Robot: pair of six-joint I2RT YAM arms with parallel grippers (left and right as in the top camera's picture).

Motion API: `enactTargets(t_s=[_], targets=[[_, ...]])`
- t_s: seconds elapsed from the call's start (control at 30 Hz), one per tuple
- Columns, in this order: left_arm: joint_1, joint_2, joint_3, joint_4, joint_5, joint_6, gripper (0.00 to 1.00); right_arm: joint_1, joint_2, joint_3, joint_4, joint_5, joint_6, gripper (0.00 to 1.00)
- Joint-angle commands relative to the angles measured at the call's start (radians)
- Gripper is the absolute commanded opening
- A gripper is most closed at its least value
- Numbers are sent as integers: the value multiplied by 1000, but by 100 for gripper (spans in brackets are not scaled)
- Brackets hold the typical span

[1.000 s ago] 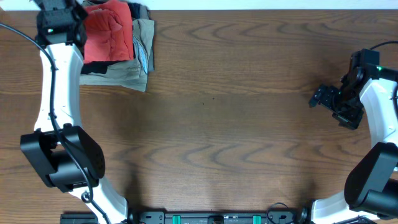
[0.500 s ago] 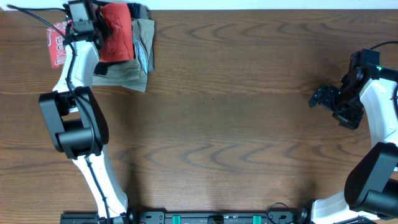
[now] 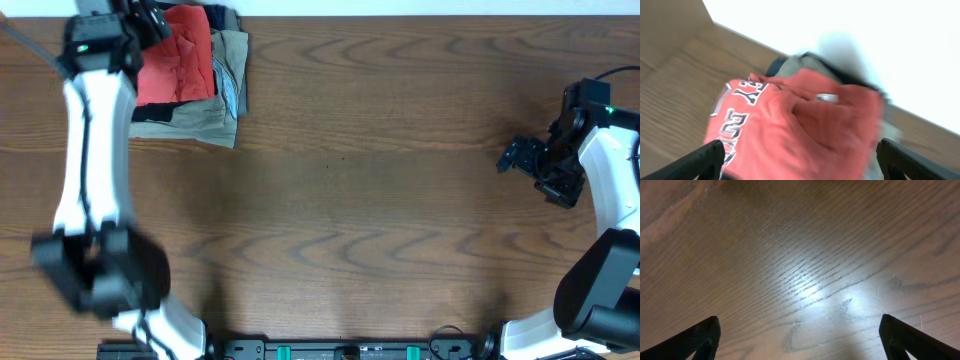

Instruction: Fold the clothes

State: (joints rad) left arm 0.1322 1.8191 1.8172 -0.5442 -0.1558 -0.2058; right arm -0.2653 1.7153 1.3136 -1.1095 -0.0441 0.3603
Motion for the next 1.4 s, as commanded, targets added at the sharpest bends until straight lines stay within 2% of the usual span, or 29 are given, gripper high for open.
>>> enactTargets(t_s=[0.0,0.17,0.27,0.43,0.73,1.13,1.27,1.37], targets=[[-30,-157,7,-87,0,2,98,-9,-14,14,-1,11,17,99],[-64,-327,7,-307,39,-51,98,-9,-14,14,-1,11,17,99],[-66,-394,5,-472,180,-117,98,-9,-14,14,-1,11,17,99],[-69,-438,-51,-615,310,-117,98,-9,-14,14,-1,11,17,99],[-115,-599,-417,-534,303,-115,98,-9,-14,14,-1,11,17,99],[-183,-1077,-892,-357,303,-118,98,-9,-14,14,-1,11,17,99],[-182,-1184,-981,-357,303,-118,98,-9,-14,14,-1,11,18,99],[-182,-1205,-996,-417,303,-118,98,-9,-14,14,-1,11,17,99]])
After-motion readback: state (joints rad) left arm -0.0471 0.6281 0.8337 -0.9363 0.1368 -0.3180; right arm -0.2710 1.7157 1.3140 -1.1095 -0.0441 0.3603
